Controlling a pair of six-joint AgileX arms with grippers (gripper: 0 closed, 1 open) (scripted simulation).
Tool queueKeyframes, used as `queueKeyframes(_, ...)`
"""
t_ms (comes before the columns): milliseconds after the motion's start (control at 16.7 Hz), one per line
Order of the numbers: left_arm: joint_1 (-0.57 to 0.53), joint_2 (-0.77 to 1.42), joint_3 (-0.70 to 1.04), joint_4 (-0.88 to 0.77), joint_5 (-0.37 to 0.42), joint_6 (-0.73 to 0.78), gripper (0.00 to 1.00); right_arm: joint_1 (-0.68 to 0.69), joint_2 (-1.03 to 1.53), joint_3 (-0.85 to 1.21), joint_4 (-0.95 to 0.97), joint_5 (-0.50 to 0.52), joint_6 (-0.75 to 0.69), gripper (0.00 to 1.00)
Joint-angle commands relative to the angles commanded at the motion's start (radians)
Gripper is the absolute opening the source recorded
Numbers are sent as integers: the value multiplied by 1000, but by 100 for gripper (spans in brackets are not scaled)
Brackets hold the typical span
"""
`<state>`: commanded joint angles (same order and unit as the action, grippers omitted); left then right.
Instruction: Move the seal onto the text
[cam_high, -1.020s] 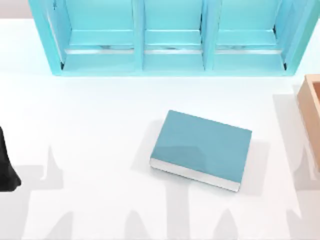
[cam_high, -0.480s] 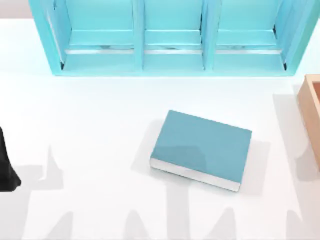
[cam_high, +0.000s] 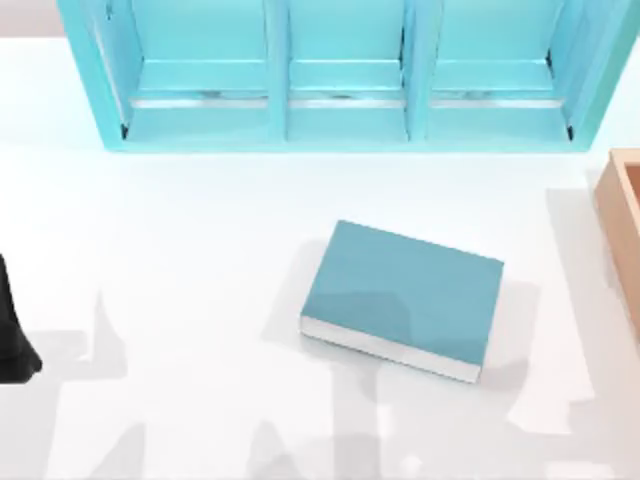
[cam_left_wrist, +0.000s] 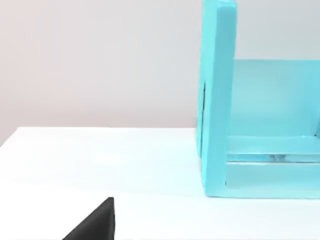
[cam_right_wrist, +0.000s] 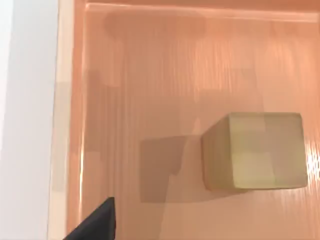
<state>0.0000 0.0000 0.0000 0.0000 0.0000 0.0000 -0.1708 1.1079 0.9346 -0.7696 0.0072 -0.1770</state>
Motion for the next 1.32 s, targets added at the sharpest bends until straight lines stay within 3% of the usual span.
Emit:
queueKeyframes(300, 0, 0, 0, 0, 0, 0, 100, -69, 452, 359, -297, 0, -59, 100)
queueKeyframes(600, 0, 0, 0, 0, 0, 0, 100, -113, 699, 579, -475, -4, -94, 100)
queueKeyframes(1080, 0, 0, 0, 0, 0, 0, 100, -114, 731, 608, -495, -5, -98, 100)
queueKeyframes(1320, 0, 0, 0, 0, 0, 0, 100, -115, 758, 521, -386, -6, -95, 100)
